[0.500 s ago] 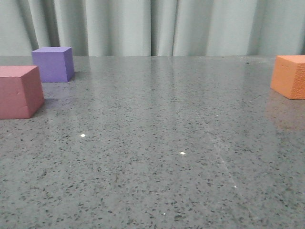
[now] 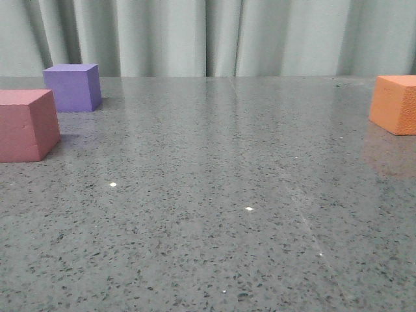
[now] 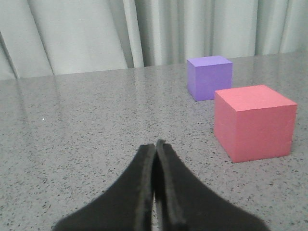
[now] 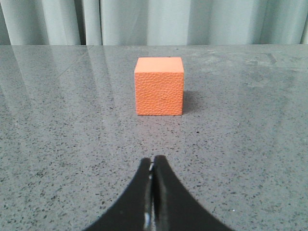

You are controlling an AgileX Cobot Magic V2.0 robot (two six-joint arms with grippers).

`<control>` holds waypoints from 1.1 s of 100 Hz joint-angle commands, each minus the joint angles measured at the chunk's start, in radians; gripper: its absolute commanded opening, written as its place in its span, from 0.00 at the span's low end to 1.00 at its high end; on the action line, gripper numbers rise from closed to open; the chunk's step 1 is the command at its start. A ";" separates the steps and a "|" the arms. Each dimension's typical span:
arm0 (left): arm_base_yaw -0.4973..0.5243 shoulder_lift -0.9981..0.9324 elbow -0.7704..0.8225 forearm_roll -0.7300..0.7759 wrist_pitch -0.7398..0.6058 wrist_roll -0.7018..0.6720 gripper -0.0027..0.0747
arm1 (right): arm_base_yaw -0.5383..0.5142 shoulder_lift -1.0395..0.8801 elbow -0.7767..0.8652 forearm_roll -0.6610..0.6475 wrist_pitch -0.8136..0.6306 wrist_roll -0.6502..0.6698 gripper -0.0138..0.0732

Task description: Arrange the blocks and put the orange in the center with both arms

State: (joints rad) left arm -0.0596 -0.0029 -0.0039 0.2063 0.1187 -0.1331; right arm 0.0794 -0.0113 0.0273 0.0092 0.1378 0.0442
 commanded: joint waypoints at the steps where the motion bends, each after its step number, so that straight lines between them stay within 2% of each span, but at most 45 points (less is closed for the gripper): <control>1: 0.001 -0.034 0.053 -0.008 -0.083 -0.004 0.01 | -0.004 -0.023 -0.014 -0.002 -0.084 -0.007 0.08; 16: 0.001 -0.034 0.053 -0.008 -0.083 -0.004 0.01 | -0.004 -0.023 -0.014 -0.002 -0.105 -0.007 0.08; 33: 0.001 -0.034 0.053 -0.008 -0.083 -0.004 0.01 | -0.004 -0.023 -0.020 -0.002 -0.255 -0.007 0.08; 39: 0.001 -0.034 0.053 -0.008 -0.083 -0.004 0.01 | -0.004 -0.020 -0.044 0.000 -0.254 -0.007 0.08; 44: 0.001 -0.034 0.053 -0.008 -0.083 -0.004 0.01 | -0.004 -0.010 -0.085 0.000 -0.206 -0.007 0.08; 57: 0.001 -0.034 0.053 -0.008 -0.083 -0.004 0.01 | -0.004 0.082 -0.262 0.017 0.036 -0.007 0.08; 77: 0.001 -0.034 0.053 -0.008 -0.083 -0.004 0.01 | -0.004 0.377 -0.575 0.017 0.280 -0.007 0.08; 91: 0.001 -0.034 0.053 -0.008 -0.083 -0.004 0.01 | -0.004 0.599 -0.768 0.016 0.372 -0.007 0.08; 110: 0.001 -0.034 0.053 -0.008 -0.083 -0.004 0.01 | -0.004 0.849 -0.930 0.016 0.387 -0.007 0.08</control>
State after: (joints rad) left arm -0.0596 -0.0029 -0.0039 0.2063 0.1187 -0.1331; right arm 0.0794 0.7522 -0.8181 0.0244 0.5742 0.0442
